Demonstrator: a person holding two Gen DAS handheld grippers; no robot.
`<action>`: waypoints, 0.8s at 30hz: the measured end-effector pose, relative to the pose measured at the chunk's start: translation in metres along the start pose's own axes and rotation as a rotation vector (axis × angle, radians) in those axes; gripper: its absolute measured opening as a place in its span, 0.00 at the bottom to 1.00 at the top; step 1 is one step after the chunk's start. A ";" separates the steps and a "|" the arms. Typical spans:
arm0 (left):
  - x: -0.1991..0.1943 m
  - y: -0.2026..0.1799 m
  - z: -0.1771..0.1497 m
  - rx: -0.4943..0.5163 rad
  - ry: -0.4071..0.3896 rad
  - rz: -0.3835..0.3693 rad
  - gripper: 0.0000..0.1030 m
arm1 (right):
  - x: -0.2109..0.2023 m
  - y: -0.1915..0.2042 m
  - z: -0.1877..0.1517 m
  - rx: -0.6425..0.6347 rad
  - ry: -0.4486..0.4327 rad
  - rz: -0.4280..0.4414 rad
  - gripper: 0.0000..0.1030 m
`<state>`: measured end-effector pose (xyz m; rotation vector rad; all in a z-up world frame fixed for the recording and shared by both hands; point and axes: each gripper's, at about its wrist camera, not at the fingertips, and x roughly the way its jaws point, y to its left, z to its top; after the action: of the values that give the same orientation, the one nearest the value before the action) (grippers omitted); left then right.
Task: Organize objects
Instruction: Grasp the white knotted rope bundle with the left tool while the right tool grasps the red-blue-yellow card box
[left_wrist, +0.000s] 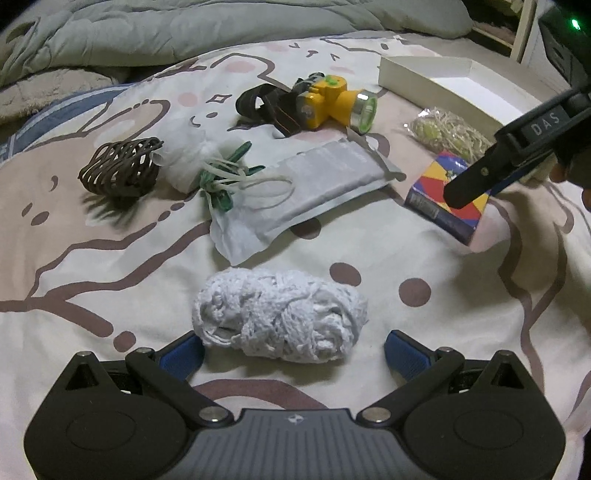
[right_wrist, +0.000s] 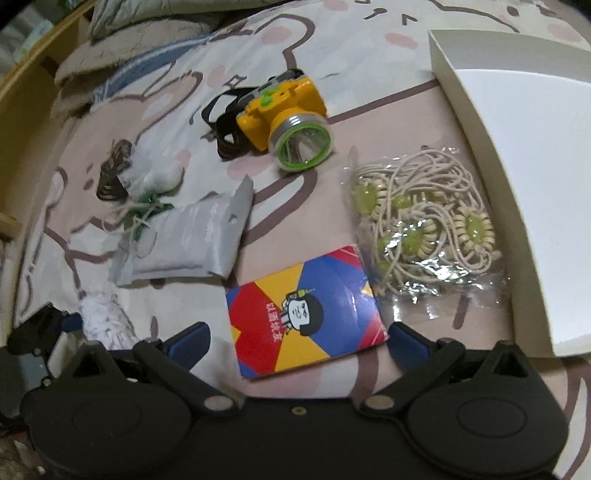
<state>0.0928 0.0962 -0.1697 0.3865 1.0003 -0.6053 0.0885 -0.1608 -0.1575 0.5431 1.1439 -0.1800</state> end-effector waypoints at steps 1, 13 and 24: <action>0.000 -0.002 0.000 0.011 0.003 0.007 1.00 | 0.002 0.003 -0.001 -0.014 0.000 -0.015 1.00; -0.008 0.018 0.012 -0.018 0.047 -0.018 1.00 | 0.007 0.019 -0.010 -0.184 0.056 -0.122 0.89; -0.020 0.017 0.025 -0.044 -0.033 -0.085 1.00 | 0.002 0.028 -0.025 -0.237 0.128 -0.105 0.90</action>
<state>0.1123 0.1016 -0.1396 0.2955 1.0004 -0.6637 0.0805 -0.1241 -0.1576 0.2877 1.2991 -0.0989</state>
